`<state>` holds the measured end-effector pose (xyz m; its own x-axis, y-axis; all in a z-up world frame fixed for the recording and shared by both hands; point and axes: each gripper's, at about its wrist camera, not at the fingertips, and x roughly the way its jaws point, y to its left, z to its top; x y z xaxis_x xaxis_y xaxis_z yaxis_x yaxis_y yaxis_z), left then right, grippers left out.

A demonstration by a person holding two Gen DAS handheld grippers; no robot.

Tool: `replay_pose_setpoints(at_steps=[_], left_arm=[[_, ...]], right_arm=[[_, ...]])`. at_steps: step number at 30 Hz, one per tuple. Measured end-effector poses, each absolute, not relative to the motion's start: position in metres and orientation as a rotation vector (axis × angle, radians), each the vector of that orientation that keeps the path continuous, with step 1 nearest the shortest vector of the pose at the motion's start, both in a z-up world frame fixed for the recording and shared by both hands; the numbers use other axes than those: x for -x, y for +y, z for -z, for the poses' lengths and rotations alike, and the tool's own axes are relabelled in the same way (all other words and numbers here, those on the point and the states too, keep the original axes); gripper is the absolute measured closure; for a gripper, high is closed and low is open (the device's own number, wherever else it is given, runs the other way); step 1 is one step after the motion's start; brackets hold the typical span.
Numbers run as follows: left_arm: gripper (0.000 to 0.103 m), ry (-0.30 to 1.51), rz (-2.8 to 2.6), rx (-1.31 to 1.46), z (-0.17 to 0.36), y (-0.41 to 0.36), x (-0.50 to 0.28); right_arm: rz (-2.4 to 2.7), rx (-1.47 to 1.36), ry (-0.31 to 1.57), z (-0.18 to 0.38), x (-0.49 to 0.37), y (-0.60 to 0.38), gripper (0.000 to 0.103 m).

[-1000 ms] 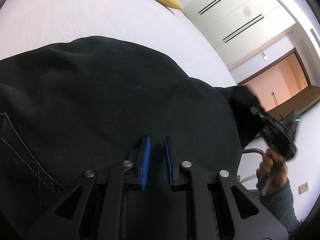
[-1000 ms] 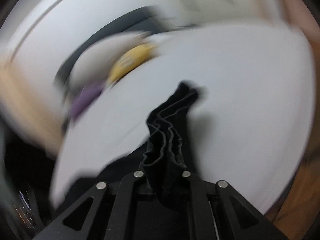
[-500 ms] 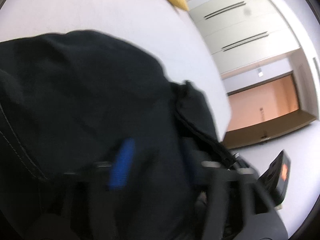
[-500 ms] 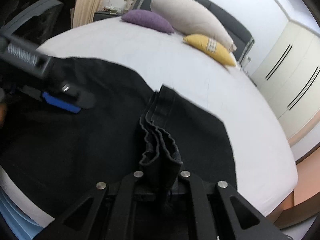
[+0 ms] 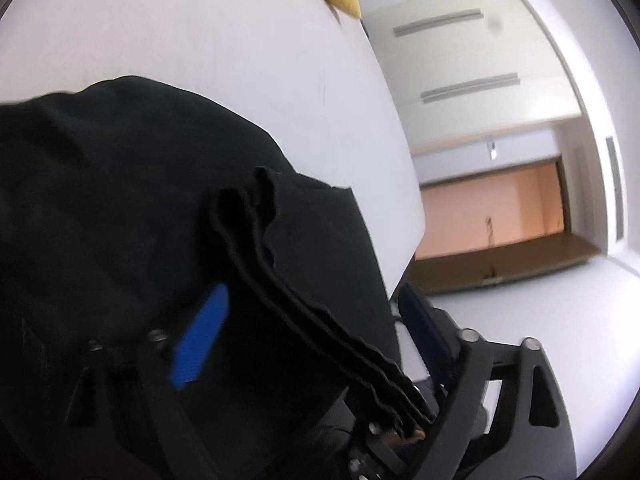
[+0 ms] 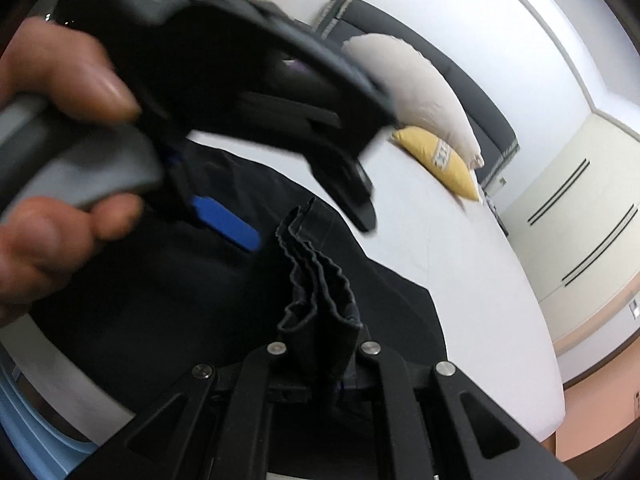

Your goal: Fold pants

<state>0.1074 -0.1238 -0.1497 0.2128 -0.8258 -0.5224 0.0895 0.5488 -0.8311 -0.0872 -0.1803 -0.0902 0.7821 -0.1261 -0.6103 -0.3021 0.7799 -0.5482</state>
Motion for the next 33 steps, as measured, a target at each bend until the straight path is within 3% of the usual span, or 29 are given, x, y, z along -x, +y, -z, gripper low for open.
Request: replay_pose_setpoints(at_steps=[1,2,5,17,33], left_arm=[[0.073,1.218,0.735,0.734,0.150,-0.126,-0.112],[0.083,1.246,0.735,0.701,0.151,-0.126,-0.116],[0.091,1.248,0.758,0.622,0.143,-0.122,-0.124],[0.094,1.257,0.747,0.318,0.125,-0.093,-0.115],[0.092,1.251,0.688,0.244,0.146,-0.071,-0.103]], right_arm=[[-0.110,0.682,0.675,0.090,0.088,-0.182,0.095],[-0.118,0.684,0.669,0.090,0.090,-0.180,0.095],[-0.140,0.704,0.658,0.089,0.091,-0.173,0.095],[-0.248,0.805,0.659,0.108,0.097,-0.135,0.095],[-0.336,0.906,0.727,0.130,0.088,-0.132,0.094]])
